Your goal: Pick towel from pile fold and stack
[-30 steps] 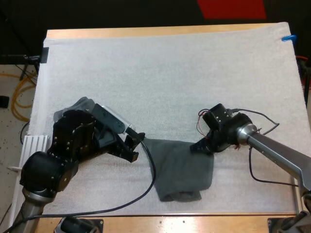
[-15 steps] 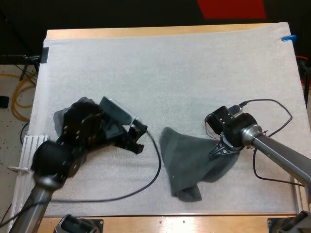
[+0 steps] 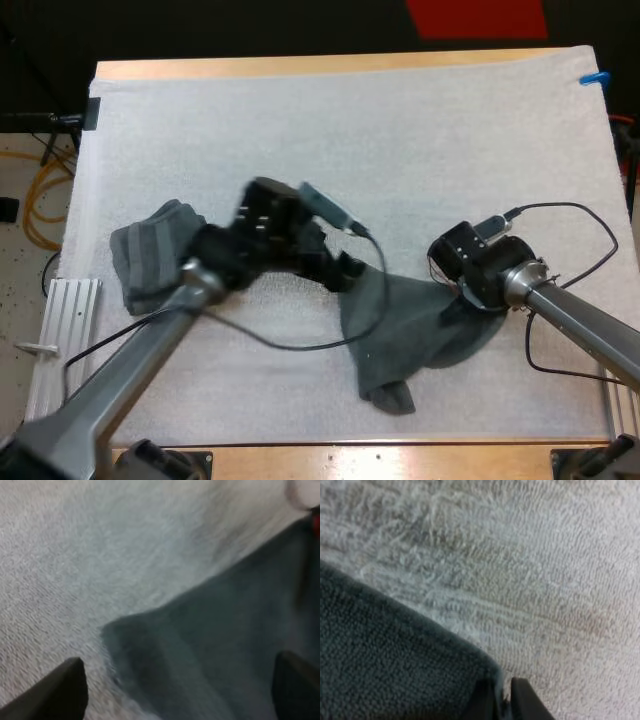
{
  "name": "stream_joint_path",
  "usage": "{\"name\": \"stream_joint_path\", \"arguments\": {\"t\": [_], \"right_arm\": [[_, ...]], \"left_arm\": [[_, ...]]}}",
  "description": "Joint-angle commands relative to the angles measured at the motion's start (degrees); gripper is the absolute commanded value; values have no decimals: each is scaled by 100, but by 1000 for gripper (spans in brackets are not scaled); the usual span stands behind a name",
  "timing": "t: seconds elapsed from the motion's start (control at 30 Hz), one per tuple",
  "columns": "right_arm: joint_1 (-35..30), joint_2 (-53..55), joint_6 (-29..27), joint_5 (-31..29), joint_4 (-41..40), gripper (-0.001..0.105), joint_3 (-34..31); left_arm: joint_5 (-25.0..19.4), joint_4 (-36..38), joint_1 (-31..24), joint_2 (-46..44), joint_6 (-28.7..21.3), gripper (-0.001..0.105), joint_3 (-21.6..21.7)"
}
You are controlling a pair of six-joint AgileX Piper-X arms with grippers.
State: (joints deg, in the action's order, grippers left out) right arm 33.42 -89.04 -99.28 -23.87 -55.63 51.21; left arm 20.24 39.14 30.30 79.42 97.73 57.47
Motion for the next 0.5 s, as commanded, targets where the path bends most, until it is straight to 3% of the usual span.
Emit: {"name": "stream_joint_path", "arguments": {"t": [0.0, 0.17, 0.3, 0.47], "right_arm": [[-8, 50, 40, -78, -32, 0, -6], [-8, 50, 40, -78, -32, 0, -6], [-8, 50, 40, -78, -32, 0, -6], [-8, 50, 40, -78, -32, 0, -6]], "left_arm": [[-377, -255, 161, 221, -35, 74, 36], [-1211, -390, 554, 945, -108, 73, 132], [-1796, -341, 737, 1539, -255, 61, 422], [-1836, -208, 751, 2074, -335, 54, 767]]}}
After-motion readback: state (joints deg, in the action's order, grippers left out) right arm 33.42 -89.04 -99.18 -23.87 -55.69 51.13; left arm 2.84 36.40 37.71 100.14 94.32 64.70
